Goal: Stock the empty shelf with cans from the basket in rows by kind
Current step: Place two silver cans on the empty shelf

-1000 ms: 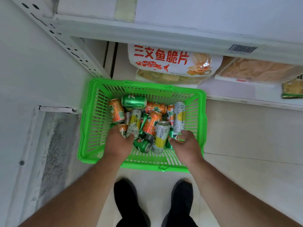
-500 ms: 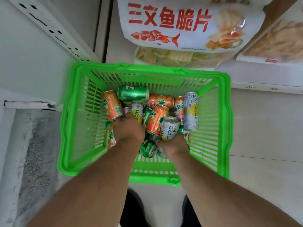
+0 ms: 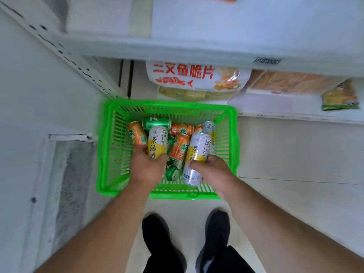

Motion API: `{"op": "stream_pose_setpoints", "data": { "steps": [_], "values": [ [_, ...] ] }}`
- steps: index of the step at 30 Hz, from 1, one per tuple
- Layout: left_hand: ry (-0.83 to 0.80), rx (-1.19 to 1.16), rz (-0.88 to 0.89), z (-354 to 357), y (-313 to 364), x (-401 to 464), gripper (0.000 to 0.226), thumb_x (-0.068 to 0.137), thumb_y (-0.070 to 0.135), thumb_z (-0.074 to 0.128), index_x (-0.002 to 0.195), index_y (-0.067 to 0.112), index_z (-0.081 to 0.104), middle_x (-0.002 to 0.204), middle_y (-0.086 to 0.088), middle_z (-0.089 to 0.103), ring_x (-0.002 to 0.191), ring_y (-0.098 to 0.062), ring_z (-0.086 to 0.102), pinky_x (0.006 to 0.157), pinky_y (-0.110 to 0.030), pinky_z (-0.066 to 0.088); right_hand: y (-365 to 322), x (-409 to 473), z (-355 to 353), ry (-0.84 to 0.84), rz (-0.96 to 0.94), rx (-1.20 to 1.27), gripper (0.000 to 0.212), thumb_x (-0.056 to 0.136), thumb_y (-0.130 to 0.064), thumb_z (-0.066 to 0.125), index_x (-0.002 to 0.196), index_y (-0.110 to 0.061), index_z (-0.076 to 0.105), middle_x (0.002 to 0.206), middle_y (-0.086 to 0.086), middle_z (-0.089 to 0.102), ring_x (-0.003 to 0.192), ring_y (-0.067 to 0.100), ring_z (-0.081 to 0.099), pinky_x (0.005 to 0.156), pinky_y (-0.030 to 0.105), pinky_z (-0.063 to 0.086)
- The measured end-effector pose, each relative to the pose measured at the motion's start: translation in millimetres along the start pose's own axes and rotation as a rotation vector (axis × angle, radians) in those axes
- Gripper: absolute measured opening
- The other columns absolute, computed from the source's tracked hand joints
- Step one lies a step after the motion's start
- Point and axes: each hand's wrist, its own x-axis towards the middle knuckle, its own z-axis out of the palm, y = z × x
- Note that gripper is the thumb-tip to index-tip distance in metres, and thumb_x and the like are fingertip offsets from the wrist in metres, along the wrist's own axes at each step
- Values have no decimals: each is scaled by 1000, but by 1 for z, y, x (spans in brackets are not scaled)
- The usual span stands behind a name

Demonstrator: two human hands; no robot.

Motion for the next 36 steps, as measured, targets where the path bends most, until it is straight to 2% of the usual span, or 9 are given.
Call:
{"op": "stream_pose_setpoints", "data": {
  "steps": [3, 5, 8, 13, 17, 26, 31, 34, 36],
  "values": [
    [-79, -211, 49, -43, 57, -75, 31, 83, 2, 75, 95, 25, 58, 82, 10, 69, 57, 11, 62, 59, -16, 51, -49, -75, -22, -47, -42, 4, 36, 63, -32, 83, 95, -15, 79, 98, 12, 80, 99, 37, 76, 96, 62, 57],
    [-163, -289, 70, -73, 96, -125, 32, 84, 3, 76, 101, 26, 62, 87, 4, 75, 71, 0, 70, 65, -17, 56, -86, -132, -37, -58, -90, -17, 40, 61, -37, 82, 95, -16, 78, 99, 13, 80, 101, 38, 75, 96, 62, 56],
    [-272, -319, 112, -114, 155, -193, 30, 86, 9, 76, 112, 20, 66, 94, -4, 77, 80, -17, 73, 80, -41, 60, -139, -218, -62, -40, -191, -31, 36, 72, -27, 84, 102, -12, 73, 103, 14, 79, 103, 34, 75, 96, 57, 57],
    [-303, -332, 235, -169, 245, -303, 32, 82, 11, 81, 108, 21, 65, 92, -7, 76, 89, -31, 74, 84, -55, 60, -205, -349, -107, -25, -347, -35, 33, 76, -15, 83, 107, -7, 71, 104, 14, 79, 101, 29, 75, 93, 52, 58],
    [-283, -309, 405, -192, 294, -384, 43, 74, 22, 85, 109, 36, 65, 97, -1, 77, 93, -25, 73, 89, -51, 59, -234, -435, -146, -18, -473, -48, 53, 61, -34, 84, 108, -14, 69, 101, 5, 80, 102, 27, 75, 94, 49, 60],
    [-217, -285, 628, -185, 372, -535, 49, 80, 20, 84, 121, 31, 60, 99, 3, 77, 92, -16, 73, 88, -41, 60, -268, -575, -263, -20, -699, -40, 48, 68, -19, 87, 113, -16, 68, 101, 1, 80, 95, 15, 77, 87, 35, 60],
    [-151, -280, 677, -166, 407, -569, 54, 78, 22, 85, 120, 42, 58, 99, 4, 73, 91, -14, 71, 78, -27, 61, -280, -603, -316, 36, -763, -30, 41, 76, -6, 85, 113, -17, 69, 100, -2, 81, 95, 15, 78, 90, 39, 62],
    [-166, -274, 692, -152, 431, -574, 55, 77, 19, 86, 120, 38, 59, 99, 0, 73, 91, -19, 71, 78, -31, 62, -290, -605, -339, 78, -772, -1, 43, 74, -10, 87, 111, -22, 69, 100, -6, 81, 93, 11, 77, 90, 38, 61],
    [-163, -278, 704, -139, 448, -573, 57, 77, 15, 86, 123, 34, 58, 97, 2, 74, 87, -11, 72, 72, -21, 60, -298, -601, -355, 111, -772, 13, 46, 72, -12, 88, 113, -21, 68, 101, -6, 80, 95, 12, 77, 90, 37, 60]
  ]
}}
